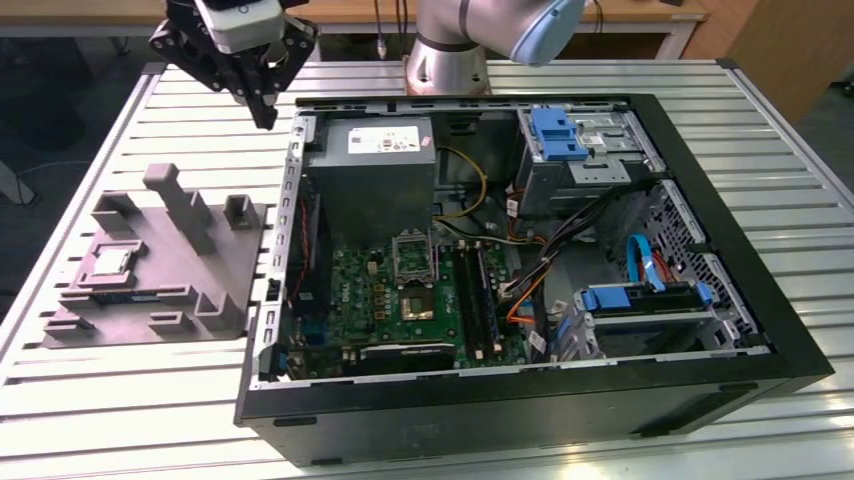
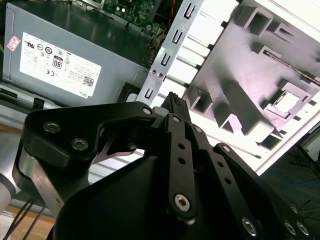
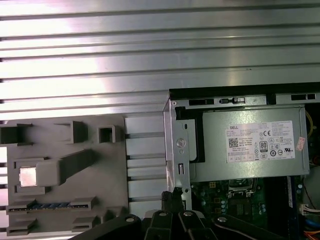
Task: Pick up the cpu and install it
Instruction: 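Reach for the cpu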
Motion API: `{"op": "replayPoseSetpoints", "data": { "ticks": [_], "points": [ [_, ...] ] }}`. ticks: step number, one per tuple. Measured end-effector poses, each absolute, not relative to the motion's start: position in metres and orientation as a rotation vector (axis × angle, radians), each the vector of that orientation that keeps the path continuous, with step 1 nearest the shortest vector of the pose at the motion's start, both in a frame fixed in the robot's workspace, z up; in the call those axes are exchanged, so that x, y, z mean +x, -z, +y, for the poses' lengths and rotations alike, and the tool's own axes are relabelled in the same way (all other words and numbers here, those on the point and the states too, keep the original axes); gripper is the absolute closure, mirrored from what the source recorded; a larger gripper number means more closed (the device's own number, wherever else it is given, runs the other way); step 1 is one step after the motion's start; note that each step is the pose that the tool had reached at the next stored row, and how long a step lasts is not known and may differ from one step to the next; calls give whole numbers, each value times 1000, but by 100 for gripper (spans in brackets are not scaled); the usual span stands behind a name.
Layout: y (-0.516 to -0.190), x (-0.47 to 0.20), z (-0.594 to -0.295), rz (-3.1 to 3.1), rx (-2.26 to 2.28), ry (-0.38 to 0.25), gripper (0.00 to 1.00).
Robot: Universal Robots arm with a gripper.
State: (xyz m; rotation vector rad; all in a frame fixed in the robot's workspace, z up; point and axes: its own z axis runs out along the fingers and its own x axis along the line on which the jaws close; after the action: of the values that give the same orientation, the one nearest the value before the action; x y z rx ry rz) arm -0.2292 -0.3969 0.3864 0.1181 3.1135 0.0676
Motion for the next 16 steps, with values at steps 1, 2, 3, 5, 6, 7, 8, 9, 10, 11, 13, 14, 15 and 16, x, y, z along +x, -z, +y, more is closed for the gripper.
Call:
{"op": "replayPoseSetpoints", "data": {
  "ticks": [1, 2, 3, 5, 6, 7, 8, 9, 10, 11, 13, 14, 15, 16],
  "points": [
    [-386, -230, -397, 3114, 118, -68, 89],
    [-386, -230, -397, 3114, 118, -68, 89],
    [-386, -230, -397, 3114, 118, -68, 89],
    [-386, -231, -397, 3113, 118, -68, 89],
    [-386, -231, -397, 3114, 118, -68, 89],
    [-386, -231, -397, 3114, 118, -68, 89],
    [-386, -232, -397, 3114, 118, -68, 89],
    [-386, -232, -397, 3114, 118, -68, 89],
    [-386, -232, -397, 3114, 118, -68, 89],
    [-386, -233, -397, 3114, 118, -68, 89],
    [-386, -233, -397, 3114, 118, -68, 89],
    [-386, -233, -397, 3113, 118, -68, 89],
    [-386, -234, -397, 3114, 118, -68, 89],
    [-386, -234, -397, 3114, 118, -68, 89]
  ]
}}
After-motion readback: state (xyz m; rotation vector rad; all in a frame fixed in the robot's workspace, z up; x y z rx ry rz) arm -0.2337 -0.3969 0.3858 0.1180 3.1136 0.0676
